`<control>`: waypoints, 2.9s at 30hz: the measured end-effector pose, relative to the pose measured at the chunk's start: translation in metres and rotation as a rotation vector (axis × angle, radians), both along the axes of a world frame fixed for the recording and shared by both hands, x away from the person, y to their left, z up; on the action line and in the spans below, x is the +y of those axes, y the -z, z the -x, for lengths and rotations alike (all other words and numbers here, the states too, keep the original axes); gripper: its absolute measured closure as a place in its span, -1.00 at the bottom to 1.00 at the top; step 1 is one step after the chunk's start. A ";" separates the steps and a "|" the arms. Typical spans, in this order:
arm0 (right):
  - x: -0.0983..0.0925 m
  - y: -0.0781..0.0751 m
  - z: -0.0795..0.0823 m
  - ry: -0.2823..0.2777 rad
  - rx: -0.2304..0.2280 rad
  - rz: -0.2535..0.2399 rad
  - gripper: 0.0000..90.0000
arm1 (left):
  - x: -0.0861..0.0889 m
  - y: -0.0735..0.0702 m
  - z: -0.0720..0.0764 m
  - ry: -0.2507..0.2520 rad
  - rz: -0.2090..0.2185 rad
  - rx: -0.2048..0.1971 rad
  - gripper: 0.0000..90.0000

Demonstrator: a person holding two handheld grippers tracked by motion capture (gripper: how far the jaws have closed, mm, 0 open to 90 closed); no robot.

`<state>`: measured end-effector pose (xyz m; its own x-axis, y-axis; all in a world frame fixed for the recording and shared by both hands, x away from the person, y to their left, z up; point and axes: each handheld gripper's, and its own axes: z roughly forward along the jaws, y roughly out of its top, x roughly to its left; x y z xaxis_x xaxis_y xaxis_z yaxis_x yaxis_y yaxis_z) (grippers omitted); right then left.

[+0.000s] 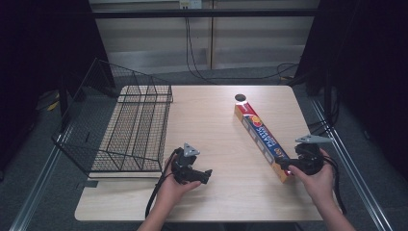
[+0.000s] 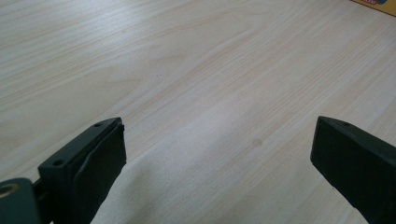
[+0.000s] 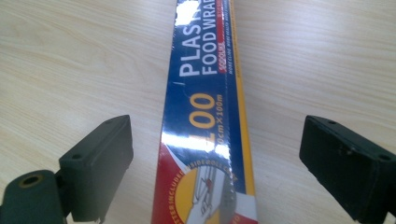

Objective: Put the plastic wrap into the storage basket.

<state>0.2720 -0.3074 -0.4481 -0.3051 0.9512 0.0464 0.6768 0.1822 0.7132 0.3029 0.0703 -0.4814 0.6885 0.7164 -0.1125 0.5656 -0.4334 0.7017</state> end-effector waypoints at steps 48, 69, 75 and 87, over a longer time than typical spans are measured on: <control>0.044 0.012 -0.079 0.012 0.048 0.050 -0.72 | -0.015 -0.005 -0.004 0.087 -0.013 0.035 -0.92; 0.053 0.020 -0.103 0.020 0.134 0.118 -0.29 | -0.013 -0.001 -0.002 0.103 -0.023 0.042 -0.92; 0.047 0.020 -0.106 0.044 0.148 0.091 -0.09 | -0.015 0.000 -0.001 0.090 -0.025 0.038 -0.92; 0.048 0.021 -0.107 0.073 0.173 0.079 -0.08 | -0.015 -0.002 -0.002 0.099 -0.029 0.034 -0.92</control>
<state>0.3794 -0.2596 -0.4689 -0.2289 0.9733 0.0166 0.8016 0.1788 0.5704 0.3053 0.0551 -0.4792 0.7525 0.6480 -0.1174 0.5421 -0.5083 0.6692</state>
